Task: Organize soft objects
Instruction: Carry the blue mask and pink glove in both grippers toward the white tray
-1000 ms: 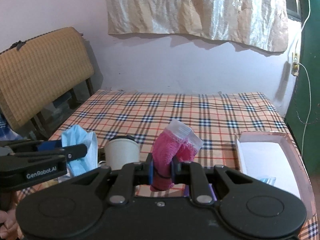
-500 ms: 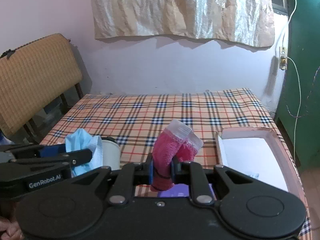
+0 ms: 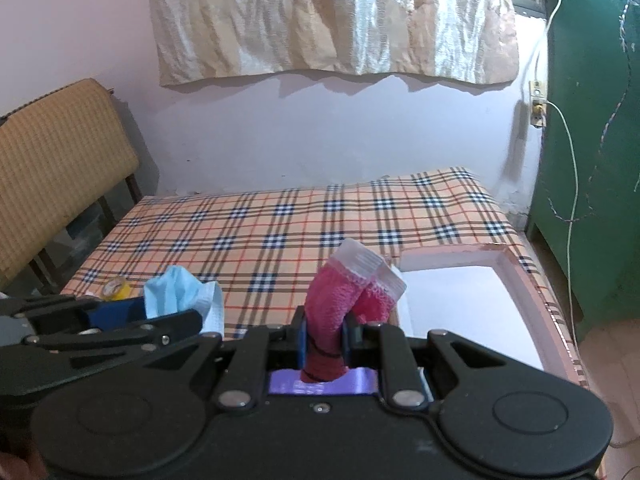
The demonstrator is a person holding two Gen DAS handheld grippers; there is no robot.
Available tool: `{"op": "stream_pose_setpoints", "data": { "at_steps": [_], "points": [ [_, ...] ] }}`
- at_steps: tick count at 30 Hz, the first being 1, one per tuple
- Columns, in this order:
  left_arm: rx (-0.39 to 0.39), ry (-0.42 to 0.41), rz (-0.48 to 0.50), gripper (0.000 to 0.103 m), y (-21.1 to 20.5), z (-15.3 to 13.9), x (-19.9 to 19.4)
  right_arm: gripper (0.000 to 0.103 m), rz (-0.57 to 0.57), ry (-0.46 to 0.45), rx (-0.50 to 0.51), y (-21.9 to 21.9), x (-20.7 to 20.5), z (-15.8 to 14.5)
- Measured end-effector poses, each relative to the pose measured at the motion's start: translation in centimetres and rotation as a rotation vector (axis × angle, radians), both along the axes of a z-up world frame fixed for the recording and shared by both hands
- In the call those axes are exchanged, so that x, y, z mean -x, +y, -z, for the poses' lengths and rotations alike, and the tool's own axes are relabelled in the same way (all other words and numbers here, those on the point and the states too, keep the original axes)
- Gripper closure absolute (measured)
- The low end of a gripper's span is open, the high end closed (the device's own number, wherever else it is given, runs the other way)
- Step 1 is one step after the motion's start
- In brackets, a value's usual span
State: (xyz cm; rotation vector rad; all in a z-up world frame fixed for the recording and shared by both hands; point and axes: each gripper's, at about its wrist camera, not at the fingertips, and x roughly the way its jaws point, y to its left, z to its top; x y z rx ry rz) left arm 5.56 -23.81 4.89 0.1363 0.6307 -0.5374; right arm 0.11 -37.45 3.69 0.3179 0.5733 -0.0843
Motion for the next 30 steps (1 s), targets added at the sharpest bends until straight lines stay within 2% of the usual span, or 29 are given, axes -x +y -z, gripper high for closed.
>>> {"op": "stream_pose_setpoints", "data": {
  "at_steps": [20, 30],
  "points": [
    [-0.016, 0.031, 0.106, 0.065, -6.6, 1.5, -0.3, 0.083, 0.097, 0.031, -0.01, -6.2, 0.2, 2.3],
    [-0.011, 0.058, 0.14, 0.065, -10.2, 2.7, -1.7, 0.083, 0.144, 0.06, -0.022, -9.8, -0.4, 4.0]
  ]
}}
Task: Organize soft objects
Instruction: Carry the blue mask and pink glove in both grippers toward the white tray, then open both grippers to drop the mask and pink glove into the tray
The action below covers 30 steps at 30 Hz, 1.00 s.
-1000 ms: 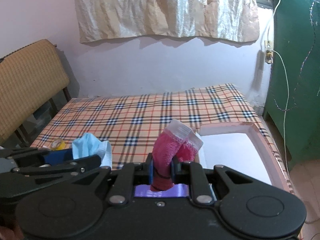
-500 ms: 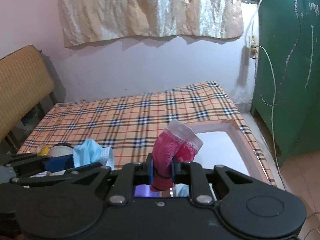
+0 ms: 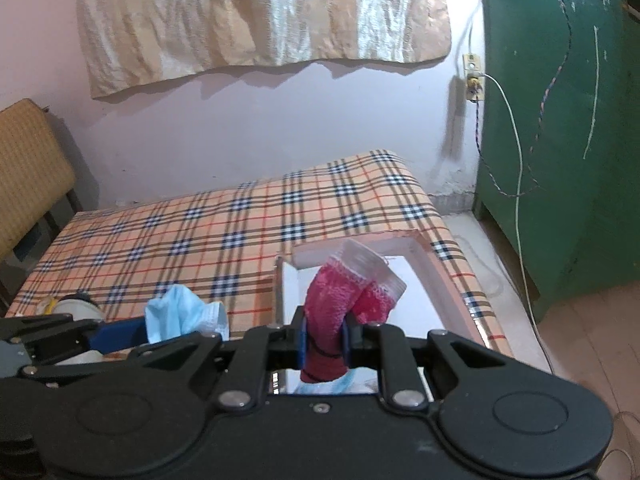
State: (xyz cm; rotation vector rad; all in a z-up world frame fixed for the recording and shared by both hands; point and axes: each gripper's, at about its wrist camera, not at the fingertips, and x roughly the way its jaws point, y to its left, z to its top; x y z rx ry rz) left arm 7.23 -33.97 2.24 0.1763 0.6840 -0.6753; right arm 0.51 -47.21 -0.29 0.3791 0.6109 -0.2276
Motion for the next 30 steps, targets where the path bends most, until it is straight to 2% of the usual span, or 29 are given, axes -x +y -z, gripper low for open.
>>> {"op": "stream_pose_setpoints", "data": {
  "at_steps": [12, 15, 16, 18, 20, 22, 24, 26, 30],
  "points": [
    [0.015, 0.034, 0.026, 0.064, -4.7, 1.5, -2.9, 0.082, 0.05, 0.034, -0.034, -4.6, -2.2, 2.1],
    [0.034, 0.035, 0.033, 0.058, -5.6, 1.8, -3.5, 0.08, 0.059, 0.042, -0.036, -5.5, -2.7, 2.4],
    [0.038, 0.03, 0.035, 0.055, -5.9, 1.7, -3.6, 0.074, 0.063, 0.044, -0.037, -5.8, -2.9, 2.4],
    [0.037, 0.013, 0.032, 0.052, -6.2, 1.6, -3.7, 0.072, 0.077, 0.042, -0.028, -6.4, -3.2, 2.4],
    [0.043, 0.01, 0.019, 0.041, -6.0, 1.5, -3.9, 0.062, 0.087, 0.036, -0.024, -6.8, -3.2, 2.4],
    [0.061, 0.019, 0.015, 0.035, -5.6, 1.3, -4.2, 0.044, 0.101, 0.029, -0.035, -7.4, -3.0, 2.4],
    [0.078, 0.025, 0.012, 0.028, -5.2, 1.2, -4.4, 0.033, 0.117, 0.016, -0.024, -7.6, -2.7, 2.2],
    [0.084, 0.022, 0.009, 0.021, -5.0, 0.9, -4.3, 0.032, 0.121, 0.004, -0.033, -7.8, -2.3, 2.0],
    [0.075, -0.003, 0.002, 0.02, -4.7, 0.3, -3.6, 0.032, 0.128, -0.006, -0.025, -7.5, -1.7, 1.3]
  ]
}}
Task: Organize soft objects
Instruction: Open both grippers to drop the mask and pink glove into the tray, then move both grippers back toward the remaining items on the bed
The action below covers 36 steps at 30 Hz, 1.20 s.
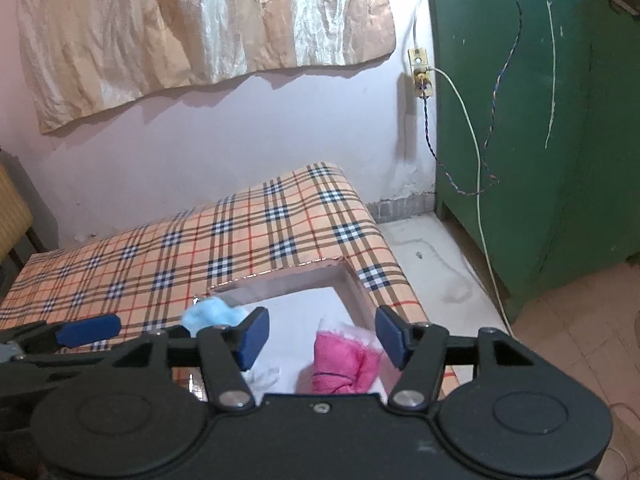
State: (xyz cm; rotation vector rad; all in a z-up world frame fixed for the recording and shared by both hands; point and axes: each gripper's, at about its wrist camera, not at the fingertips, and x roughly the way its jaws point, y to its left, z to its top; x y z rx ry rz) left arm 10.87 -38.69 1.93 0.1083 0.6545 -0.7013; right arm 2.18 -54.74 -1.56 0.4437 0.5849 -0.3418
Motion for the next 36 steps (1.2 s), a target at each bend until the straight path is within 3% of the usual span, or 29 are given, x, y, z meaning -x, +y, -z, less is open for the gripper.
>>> {"op": "stream_pose_setpoints", "data": {
  "at_steps": [2, 4, 9, 18, 36],
  "points": [
    [-0.001, -0.012, -0.012, 0.018, 0.4, -0.4, 0.3, 0.031, 0.005, -0.017, 0.002, 0.3, 0.6, -0.5],
    [-0.007, -0.016, -0.02, 0.017, 0.9, -0.7, 0.6, 0.023, 0.023, -0.031, 0.007, 0.7, 1.3, -0.9],
    [-0.05, -0.046, -0.051, 0.017, 2.4, -1.2, 1.8, 0.023, 0.034, -0.042, -0.026, 1.8, 2.5, -1.4],
    [-0.102, -0.037, -0.131, 0.017, 6.7, -1.5, 3.4, 0.023, -0.002, -0.033, 0.02, 6.4, 3.9, -2.7],
    [-0.077, -0.022, -0.244, 0.017, 14.4, -2.0, 4.7, 0.024, -0.106, -0.039, 0.009, 14.5, 3.3, -3.8]
  ]
}}
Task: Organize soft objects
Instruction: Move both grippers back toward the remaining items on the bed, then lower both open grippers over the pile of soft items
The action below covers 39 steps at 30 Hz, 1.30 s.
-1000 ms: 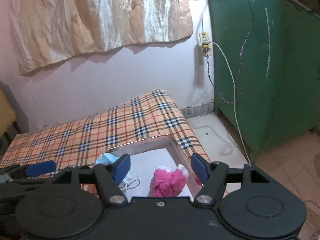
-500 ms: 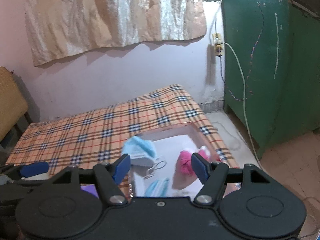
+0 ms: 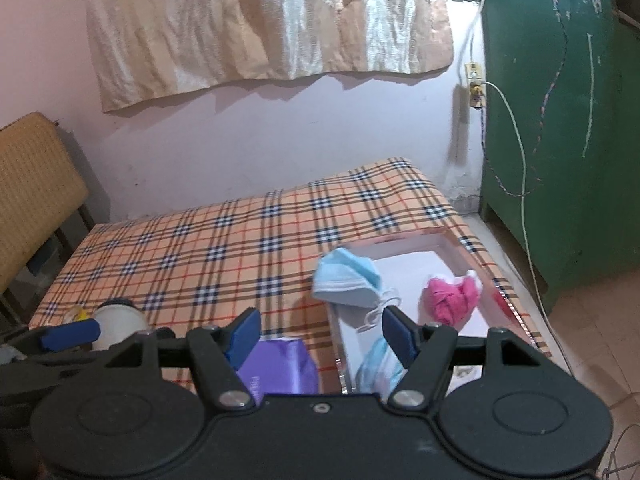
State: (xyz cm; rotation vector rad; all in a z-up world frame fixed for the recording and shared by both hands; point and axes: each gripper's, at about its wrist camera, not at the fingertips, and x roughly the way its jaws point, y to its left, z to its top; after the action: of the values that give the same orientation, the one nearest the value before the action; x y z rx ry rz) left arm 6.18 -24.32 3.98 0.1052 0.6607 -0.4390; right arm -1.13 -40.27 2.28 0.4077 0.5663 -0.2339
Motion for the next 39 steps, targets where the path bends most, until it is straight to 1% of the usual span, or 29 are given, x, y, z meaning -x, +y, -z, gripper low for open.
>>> {"op": "stream_pose_setpoints", "data": {
  "at_steps": [8, 15, 20, 36, 39],
  "points": [
    [0.011, 0.011, -0.067, 0.017, 3.9, 0.1, 0.2, 0.024, -0.065, 0.003, 0.01, 3.9, -1.0, -0.4],
    [0.005, 0.008, -0.12, 0.017, 7.7, 0.0, 0.5, 0.024, -0.127, 0.0, 0.01, 7.6, -2.1, -0.9],
    [-0.01, -0.004, -0.16, 0.017, 10.0, -0.1, 1.1, 0.024, -0.174, -0.001, 0.017, 10.4, -2.7, -1.3],
    [-0.058, 0.014, -0.301, 0.017, 17.7, 0.1, 1.6, 0.024, -0.316, 0.003, 0.011, 19.4, -4.6, -1.6],
    [-0.055, 0.026, -0.324, 0.017, 19.2, 0.2, 1.5, 0.024, -0.342, 0.003, 0.014, 20.9, -5.2, -1.7]
  ]
}}
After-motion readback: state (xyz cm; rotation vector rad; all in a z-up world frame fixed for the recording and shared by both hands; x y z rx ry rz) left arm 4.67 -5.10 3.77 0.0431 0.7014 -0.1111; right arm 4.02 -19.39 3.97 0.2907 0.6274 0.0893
